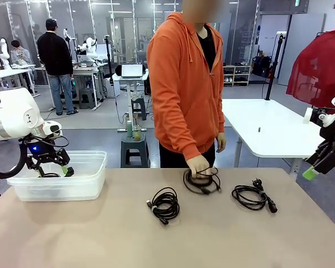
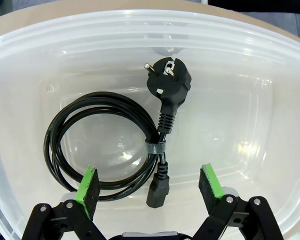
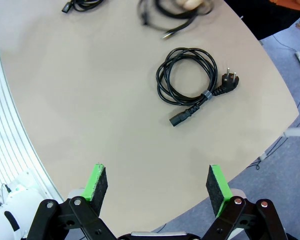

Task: Organize and store the cables.
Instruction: Place the Power Cable into the Organizing box.

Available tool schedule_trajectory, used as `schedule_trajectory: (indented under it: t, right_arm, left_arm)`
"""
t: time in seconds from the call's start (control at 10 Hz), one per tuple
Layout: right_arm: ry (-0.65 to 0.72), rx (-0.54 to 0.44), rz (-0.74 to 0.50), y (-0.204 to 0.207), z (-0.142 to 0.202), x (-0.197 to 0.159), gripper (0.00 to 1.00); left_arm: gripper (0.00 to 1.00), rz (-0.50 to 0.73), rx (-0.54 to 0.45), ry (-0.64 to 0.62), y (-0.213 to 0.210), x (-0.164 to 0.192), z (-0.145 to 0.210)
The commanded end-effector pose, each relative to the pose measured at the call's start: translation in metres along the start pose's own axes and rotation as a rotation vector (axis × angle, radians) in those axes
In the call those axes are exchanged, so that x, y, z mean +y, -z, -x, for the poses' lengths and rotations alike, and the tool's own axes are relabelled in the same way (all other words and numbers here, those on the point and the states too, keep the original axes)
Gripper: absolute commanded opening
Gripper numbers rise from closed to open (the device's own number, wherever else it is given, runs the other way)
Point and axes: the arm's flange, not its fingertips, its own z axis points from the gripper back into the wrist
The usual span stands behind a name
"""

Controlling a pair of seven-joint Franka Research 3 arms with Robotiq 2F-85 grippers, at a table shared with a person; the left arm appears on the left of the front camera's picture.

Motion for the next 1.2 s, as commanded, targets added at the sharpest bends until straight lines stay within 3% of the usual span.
schedule_trajectory:
  t: [0.0, 0.6, 1.1]
  right_arm:
    - [-0.001, 0.000, -0.009, -0.002, -0.002, -0.002, 1.00]
    - [-0.001, 0.000, -0.009, -0.002, -0.002, -0.002, 1.00]
    - [-0.001, 0.000, -0.009, -0.002, -0.002, -0.002, 1.00]
  left_arm:
    - [1.00, 0.006, 0.011, 0.054, -0.006, 0.000, 0.007]
    - [1.00, 0.017, -0.062, 0.119, -0.065, -0.005, 0.021]
    - [1.00, 0.020, -0.083, 0.141, -0.082, -0.016, 0.031]
